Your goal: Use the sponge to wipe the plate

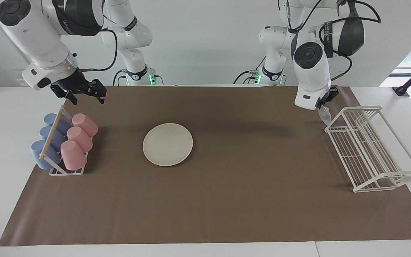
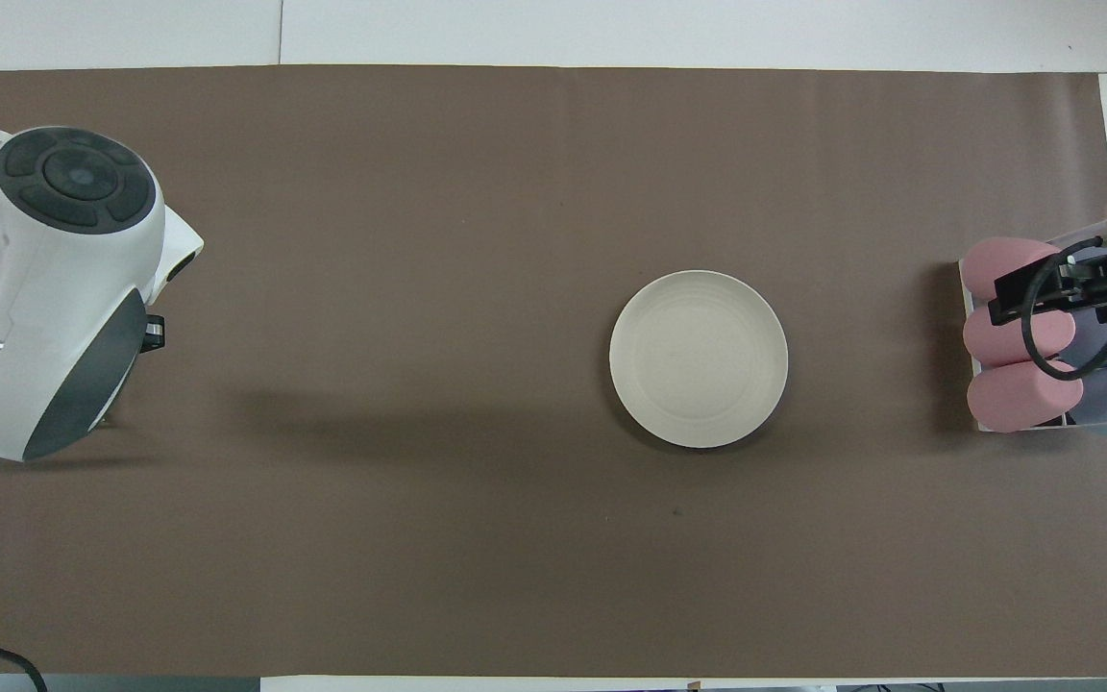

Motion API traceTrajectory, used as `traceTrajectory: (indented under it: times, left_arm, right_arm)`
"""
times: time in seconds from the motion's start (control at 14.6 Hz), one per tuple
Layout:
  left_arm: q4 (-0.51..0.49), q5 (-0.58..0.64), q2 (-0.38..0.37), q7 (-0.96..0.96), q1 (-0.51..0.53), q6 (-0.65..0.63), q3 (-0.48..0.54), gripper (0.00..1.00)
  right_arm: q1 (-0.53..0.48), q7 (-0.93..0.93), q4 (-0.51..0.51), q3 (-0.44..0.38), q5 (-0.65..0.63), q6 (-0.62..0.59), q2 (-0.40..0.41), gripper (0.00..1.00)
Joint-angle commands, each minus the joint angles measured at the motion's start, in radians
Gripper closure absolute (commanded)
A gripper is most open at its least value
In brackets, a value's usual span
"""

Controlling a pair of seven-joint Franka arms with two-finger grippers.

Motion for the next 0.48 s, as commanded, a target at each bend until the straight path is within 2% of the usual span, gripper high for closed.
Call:
traceTrajectory:
  times: [0.0, 0.41]
  left_arm:
    - [0.078, 0.134, 0.085, -0.011, 0.005, -0.040, -0.006, 1.00]
    - [0.077, 0.401, 0.189, -0.011, 0.016, -0.035, -0.004, 1.00]
  right_arm:
    - [-0.002, -0.007, 0.026, 0.007, 0.001, -0.002, 0.002, 0.00]
    - [0.007, -0.003, 0.025, 0.007, -0.002, -0.004, -0.018, 0.00]
